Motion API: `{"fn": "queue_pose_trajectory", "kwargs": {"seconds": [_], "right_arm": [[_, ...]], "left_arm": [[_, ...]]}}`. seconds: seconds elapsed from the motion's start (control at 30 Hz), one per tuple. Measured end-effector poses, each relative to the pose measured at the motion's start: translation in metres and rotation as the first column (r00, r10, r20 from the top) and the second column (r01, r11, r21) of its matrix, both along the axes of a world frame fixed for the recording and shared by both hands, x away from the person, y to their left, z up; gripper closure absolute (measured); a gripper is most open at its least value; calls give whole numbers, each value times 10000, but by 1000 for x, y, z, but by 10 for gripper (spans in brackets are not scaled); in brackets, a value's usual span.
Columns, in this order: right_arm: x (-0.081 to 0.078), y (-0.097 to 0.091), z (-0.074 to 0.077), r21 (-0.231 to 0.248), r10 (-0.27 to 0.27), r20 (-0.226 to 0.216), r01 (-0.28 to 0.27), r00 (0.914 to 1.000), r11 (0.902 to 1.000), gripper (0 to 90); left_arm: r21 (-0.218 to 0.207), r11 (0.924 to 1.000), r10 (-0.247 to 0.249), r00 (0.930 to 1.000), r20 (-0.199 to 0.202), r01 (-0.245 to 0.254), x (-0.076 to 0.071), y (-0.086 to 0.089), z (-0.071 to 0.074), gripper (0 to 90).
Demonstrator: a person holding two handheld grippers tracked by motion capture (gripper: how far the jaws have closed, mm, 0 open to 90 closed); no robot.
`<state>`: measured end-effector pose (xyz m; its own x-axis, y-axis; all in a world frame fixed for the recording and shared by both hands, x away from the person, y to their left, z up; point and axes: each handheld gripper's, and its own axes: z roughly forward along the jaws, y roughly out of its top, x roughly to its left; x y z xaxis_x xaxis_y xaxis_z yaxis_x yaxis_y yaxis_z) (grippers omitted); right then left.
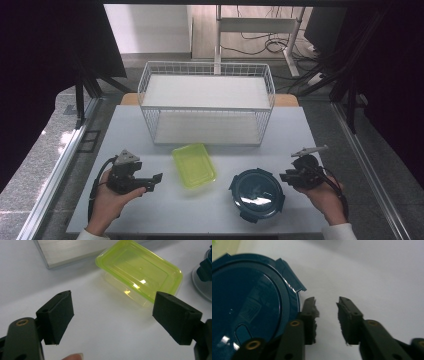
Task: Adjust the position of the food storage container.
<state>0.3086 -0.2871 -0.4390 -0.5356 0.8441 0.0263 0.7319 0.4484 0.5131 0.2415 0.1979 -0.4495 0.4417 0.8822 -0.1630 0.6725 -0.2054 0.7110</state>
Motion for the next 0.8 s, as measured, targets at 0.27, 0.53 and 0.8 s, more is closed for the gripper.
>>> {"fn": "queue_pose_trajectory", "kwargs": {"seconds": [0.27, 0.53, 0.8], "right_arm": [[7, 18, -7, -737, 445, -271, -463, 9986, 9962, 882], [7, 29, -16, -1599, 749, -436, -809, 9962, 9838, 887], [9, 37, -18, -1720, 1227, -349, -1269, 9918, 9769, 889]], "left_arm": [[98, 9999, -83, 10000, 18, 83, -1, -3, 1, 170], [292, 9994, -182, 9998, -29, 183, 1, -7, -2, 171], [435, 9990, -122, 9999, -66, 124, 2, -7, -4, 173]]}}
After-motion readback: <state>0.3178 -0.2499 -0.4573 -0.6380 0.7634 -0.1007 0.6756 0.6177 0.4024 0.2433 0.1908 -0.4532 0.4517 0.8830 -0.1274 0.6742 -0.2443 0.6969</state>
